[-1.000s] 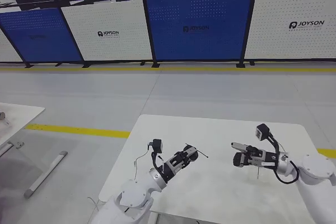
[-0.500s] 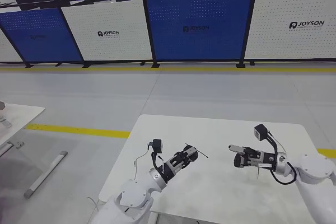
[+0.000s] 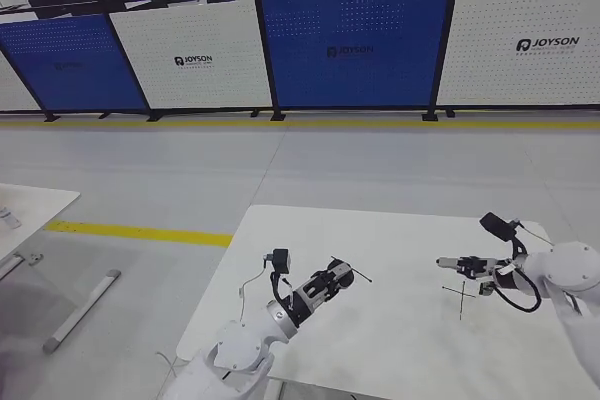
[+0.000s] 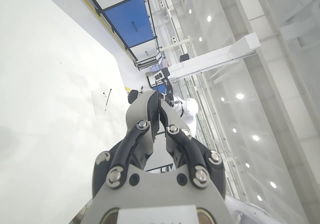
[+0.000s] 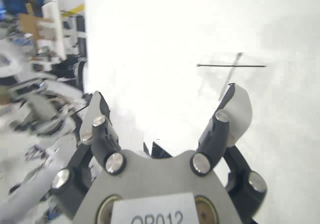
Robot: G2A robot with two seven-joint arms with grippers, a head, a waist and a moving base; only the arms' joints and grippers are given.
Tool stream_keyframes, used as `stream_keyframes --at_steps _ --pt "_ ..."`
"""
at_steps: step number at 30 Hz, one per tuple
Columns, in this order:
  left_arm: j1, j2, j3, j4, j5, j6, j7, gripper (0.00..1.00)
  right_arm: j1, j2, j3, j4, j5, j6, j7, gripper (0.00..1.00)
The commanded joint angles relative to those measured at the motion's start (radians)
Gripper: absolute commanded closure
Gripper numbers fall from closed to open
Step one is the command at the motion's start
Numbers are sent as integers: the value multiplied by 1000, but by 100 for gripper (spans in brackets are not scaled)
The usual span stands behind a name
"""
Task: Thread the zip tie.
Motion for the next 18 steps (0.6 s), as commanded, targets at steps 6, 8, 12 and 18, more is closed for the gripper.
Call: stream_keyframes --at_steps 6,8,12,18 --pt "0 0 0 0 0 0 0 100 -2 0 4 -2 55 -22 2 0" --pt "0 0 0 0 0 0 0 100 -2 0 4 -2 55 -22 2 0" --pt "0 0 0 0 0 0 0 100 -6 -3 -18 3 28 -10 -31 0" --pt "0 0 0 0 0 0 0 100 85 -35 -117 142 -61 28 -11 0"
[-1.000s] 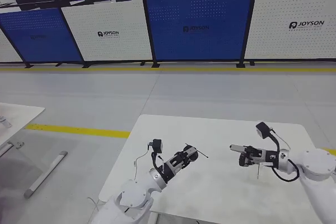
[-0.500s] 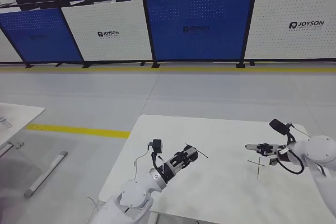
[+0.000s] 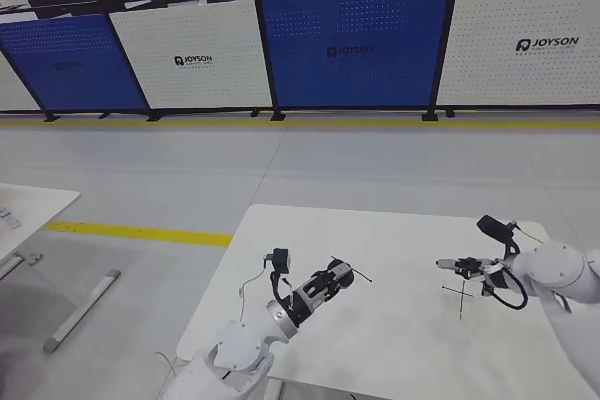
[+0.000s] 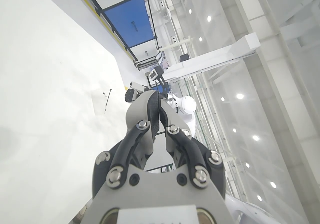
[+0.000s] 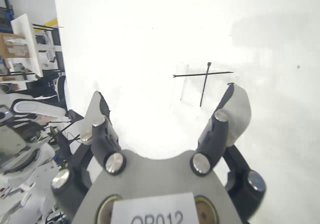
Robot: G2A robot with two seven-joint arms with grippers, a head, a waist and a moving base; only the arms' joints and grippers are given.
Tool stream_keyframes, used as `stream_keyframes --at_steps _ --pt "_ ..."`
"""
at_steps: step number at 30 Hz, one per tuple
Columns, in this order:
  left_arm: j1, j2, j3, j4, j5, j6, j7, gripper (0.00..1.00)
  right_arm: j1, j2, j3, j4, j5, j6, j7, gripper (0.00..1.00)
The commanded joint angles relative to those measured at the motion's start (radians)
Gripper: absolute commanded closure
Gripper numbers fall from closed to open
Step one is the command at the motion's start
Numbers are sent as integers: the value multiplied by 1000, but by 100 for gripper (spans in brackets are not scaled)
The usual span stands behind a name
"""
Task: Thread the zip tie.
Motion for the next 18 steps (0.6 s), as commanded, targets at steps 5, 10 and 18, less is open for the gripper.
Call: stream_keyframes --at_steps 5,10,18 --pt "0 0 0 0 0 0 0 100 49 -16 -32 92 -10 -1 31 0" --pt "0 0 0 0 0 0 0 100 49 -16 -32 92 -10 -1 31 0" --pt "0 0 0 0 0 0 0 100 28 -7 -44 38 -59 -141 43 0"
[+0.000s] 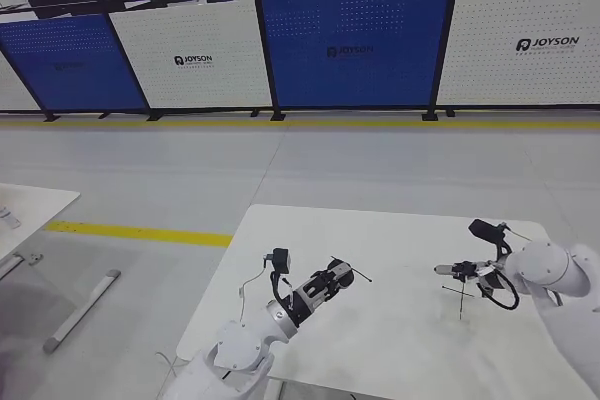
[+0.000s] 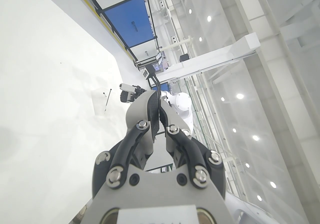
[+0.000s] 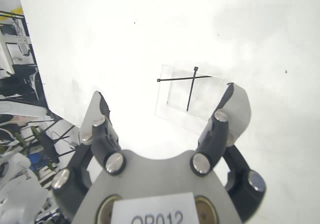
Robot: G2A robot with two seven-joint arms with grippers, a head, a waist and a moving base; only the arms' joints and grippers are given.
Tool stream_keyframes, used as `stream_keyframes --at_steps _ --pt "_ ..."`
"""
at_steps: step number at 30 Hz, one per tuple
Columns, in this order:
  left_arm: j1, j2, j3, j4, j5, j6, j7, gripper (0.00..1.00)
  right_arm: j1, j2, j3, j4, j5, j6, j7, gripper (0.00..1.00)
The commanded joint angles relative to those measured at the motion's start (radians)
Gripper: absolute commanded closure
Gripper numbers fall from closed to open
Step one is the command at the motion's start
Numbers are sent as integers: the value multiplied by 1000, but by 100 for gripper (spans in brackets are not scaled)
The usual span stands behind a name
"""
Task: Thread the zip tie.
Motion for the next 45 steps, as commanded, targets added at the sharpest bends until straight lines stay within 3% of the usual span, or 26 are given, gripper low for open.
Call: stream_keyframes --at_steps 1,14,17,21,37,38,39,42,45 --pt "0 0 0 0 0 0 0 100 1 4 -5 -14 -20 -47 27 0" --pt "0 0 0 0 0 0 0 100 0 6 -7 -19 -33 -49 50 0" --pt "0 0 0 0 0 0 0 100 -12 8 6 -7 8 -106 47 0" --pt "0 0 0 0 0 0 0 100 2 13 12 10 36 -178 119 0" --pt "0 0 0 0 0 0 0 100 15 10 10 61 78 -170 123 0" --pt "0 0 0 0 0 0 0 100 19 9 9 69 82 -167 128 30" --pt "0 0 0 0 0 0 0 100 23 9 8 74 81 -165 131 53" --pt "0 0 0 0 0 0 0 100 35 9 4 88 73 -142 144 63" --pt "0 0 0 0 0 0 0 100 47 7 -9 99 51 -104 148 61"
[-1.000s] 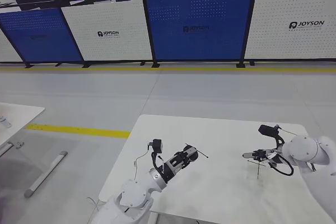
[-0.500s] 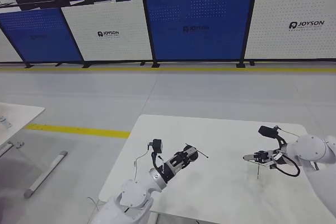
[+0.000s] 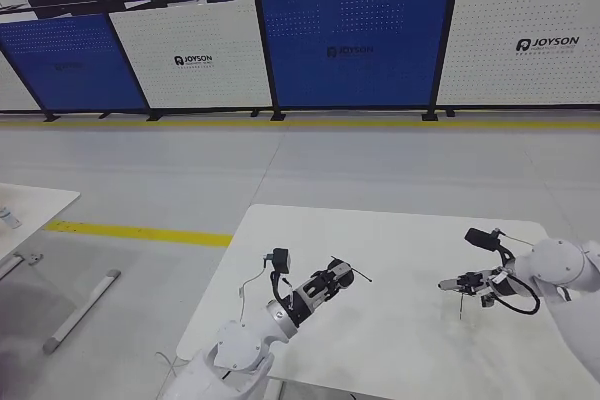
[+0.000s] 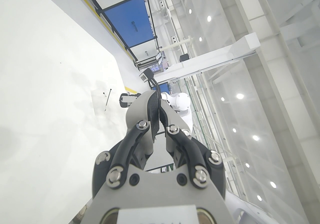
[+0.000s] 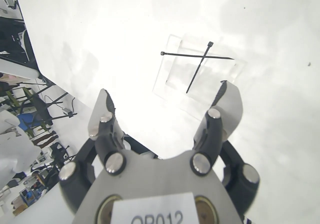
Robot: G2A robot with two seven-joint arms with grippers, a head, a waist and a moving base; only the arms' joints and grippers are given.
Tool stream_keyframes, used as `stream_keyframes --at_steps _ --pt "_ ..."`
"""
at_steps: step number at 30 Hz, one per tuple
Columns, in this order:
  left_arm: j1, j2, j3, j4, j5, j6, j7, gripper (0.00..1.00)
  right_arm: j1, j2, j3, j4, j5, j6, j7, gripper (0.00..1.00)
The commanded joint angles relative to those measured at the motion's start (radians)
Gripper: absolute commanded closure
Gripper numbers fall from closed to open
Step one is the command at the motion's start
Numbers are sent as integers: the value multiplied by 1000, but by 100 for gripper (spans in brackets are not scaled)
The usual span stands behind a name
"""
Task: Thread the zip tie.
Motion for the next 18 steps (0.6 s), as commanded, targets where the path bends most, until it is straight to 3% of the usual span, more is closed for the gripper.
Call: stream_keyframes --at_steps 1,8,18 --pt "0 0 0 0 0 0 0 100 7 -3 -13 5 -16 32 -1 61" --pt "0 0 0 0 0 0 0 100 37 -19 -64 34 -56 122 -7 62" --pt "0 0 0 0 0 0 0 100 66 -38 -110 77 -91 211 -27 51"
